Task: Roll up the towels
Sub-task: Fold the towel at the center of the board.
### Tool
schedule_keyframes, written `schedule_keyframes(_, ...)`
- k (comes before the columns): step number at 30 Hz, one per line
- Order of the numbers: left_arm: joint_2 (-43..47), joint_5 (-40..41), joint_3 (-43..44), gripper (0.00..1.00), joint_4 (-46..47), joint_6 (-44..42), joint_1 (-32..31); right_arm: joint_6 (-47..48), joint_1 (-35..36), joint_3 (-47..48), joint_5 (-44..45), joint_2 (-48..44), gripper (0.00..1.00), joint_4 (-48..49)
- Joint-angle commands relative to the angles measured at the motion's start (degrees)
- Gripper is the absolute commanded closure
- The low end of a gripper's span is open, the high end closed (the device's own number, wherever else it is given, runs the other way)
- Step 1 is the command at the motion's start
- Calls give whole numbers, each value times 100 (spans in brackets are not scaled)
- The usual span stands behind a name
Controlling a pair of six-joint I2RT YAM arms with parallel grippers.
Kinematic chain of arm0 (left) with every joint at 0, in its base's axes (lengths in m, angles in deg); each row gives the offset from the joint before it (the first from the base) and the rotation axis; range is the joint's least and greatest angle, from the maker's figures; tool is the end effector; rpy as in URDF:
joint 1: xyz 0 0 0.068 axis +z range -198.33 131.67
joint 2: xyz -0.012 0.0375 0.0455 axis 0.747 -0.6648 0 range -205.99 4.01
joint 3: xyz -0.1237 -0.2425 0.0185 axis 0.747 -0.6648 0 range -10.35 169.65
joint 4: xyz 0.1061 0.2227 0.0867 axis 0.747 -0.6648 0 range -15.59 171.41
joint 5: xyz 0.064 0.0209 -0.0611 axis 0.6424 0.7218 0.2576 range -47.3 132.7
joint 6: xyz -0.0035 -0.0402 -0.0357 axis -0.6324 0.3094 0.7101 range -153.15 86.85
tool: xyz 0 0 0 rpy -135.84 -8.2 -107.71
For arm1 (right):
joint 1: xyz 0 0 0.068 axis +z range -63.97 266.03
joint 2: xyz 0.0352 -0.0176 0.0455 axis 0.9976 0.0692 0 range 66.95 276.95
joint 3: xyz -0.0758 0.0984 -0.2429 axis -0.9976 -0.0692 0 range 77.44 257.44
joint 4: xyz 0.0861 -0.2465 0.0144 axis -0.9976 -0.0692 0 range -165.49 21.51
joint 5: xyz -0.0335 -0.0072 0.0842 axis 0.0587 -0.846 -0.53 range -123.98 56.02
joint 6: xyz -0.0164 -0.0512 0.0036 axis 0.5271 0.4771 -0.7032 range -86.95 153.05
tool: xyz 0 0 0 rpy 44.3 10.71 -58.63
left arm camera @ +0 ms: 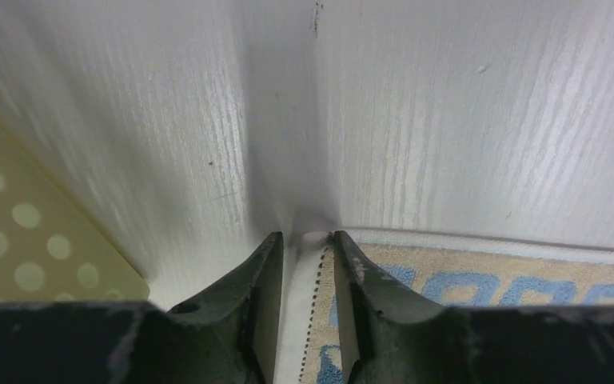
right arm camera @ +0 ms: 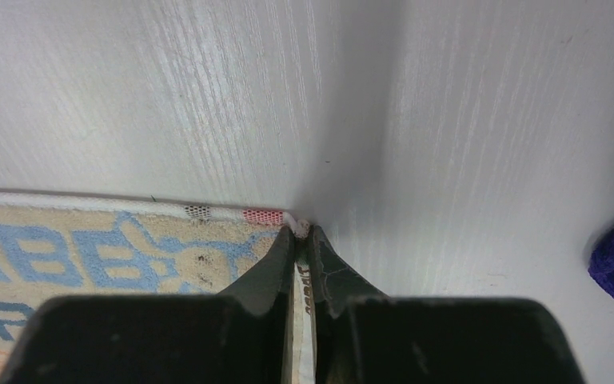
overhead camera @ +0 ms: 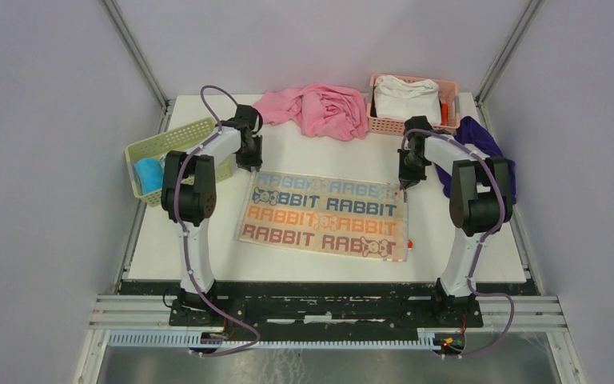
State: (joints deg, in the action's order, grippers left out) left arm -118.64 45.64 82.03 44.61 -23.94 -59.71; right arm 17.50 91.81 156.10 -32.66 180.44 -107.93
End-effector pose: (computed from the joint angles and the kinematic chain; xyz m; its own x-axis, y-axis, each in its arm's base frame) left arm 0.4386 -0.0864 0.1632 -0.9196 0.0220 -0.3921 0.0307 0.9994 -0.0158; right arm 0.3885 0.0385 0.1595 -0.9480 0.1734 -0.2670 0.1657 0.9848 0.0513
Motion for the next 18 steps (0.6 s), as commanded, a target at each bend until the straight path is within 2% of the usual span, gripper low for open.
schedule_keyframes(1,-266,-31,31,68,-244,-273,-136,35,-33,-22,102,172,89,-28)
schedule_keyframes(7,-269,55,273,96,-293,-361,-108,41,-34,168,111,85,97,-64)
schedule_keyframes(9,-203,58,507,97,-281,-397,-66,77,-41,352,227,65,100,-149)
schedule_keyframes(14,5,28,1140,97,-67,-451,19,59,-81,906,410,24,100,-335)
schedule_keyframes(18,216,0,1305,97,-9,-499,47,142,-78,1171,575,-205,100,-416)
